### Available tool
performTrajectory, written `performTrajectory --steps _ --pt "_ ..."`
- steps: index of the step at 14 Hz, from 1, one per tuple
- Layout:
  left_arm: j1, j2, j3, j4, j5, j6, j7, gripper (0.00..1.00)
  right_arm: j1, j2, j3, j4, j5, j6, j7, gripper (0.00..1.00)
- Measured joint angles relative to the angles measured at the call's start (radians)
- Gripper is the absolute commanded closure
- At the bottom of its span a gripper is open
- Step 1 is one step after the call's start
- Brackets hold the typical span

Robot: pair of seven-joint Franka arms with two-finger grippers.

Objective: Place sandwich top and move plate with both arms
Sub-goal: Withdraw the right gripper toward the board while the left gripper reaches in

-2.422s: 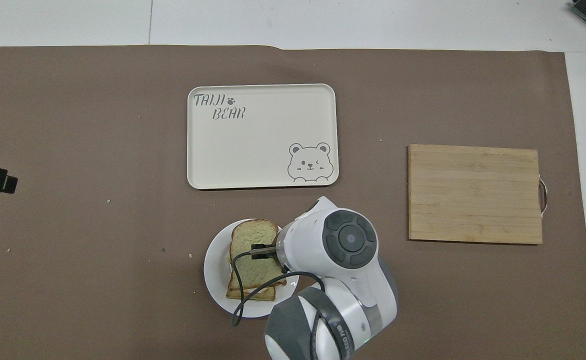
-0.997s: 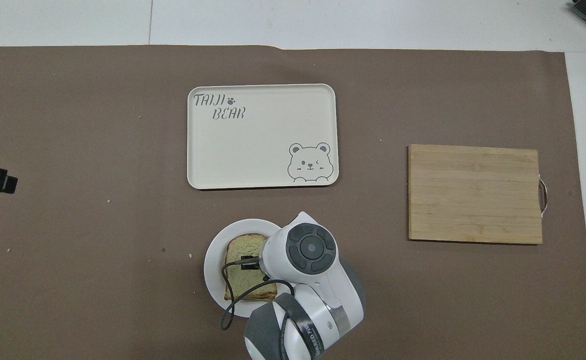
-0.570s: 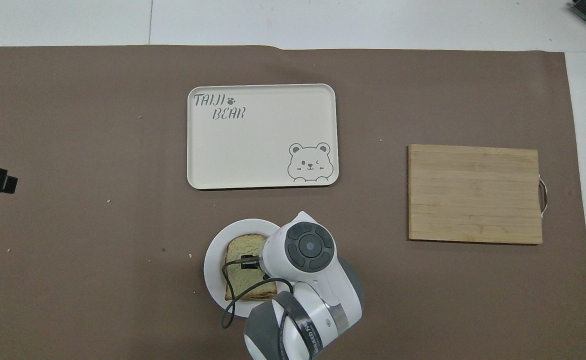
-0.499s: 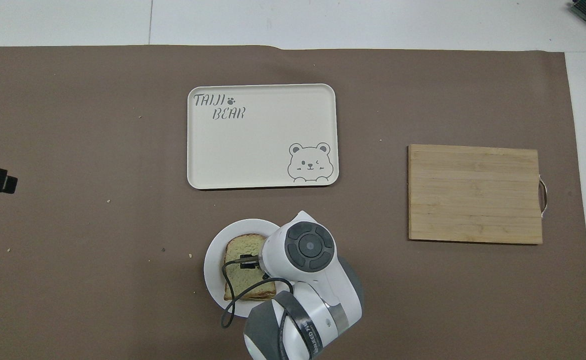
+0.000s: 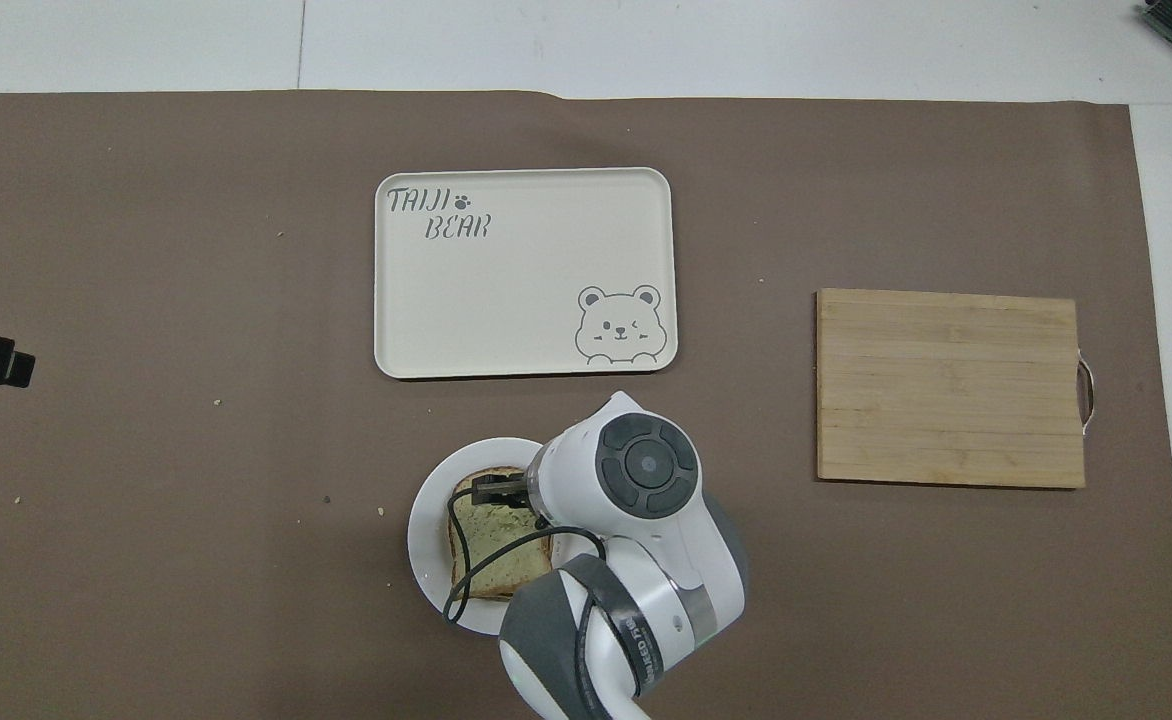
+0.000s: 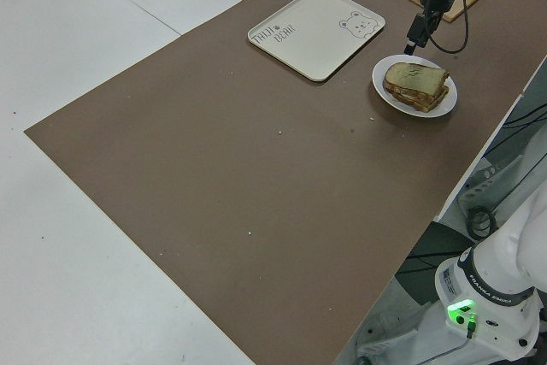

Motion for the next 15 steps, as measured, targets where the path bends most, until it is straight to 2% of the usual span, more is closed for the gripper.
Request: performTrajectory --steps 7,15 --pt "0.000 0.000 0.000 0.000 0.000 0.000 0.000 0.00 -0.129 -0.089 -0.002 0.022 0.000 -0.048 0.000 0.00" --pt "0.000 0.000 0.000 0.000 0.000 0.000 -0.001 0.00 -0.260 -0.125 -0.005 0.115 -0.034 -0.306 -0.096 0.00"
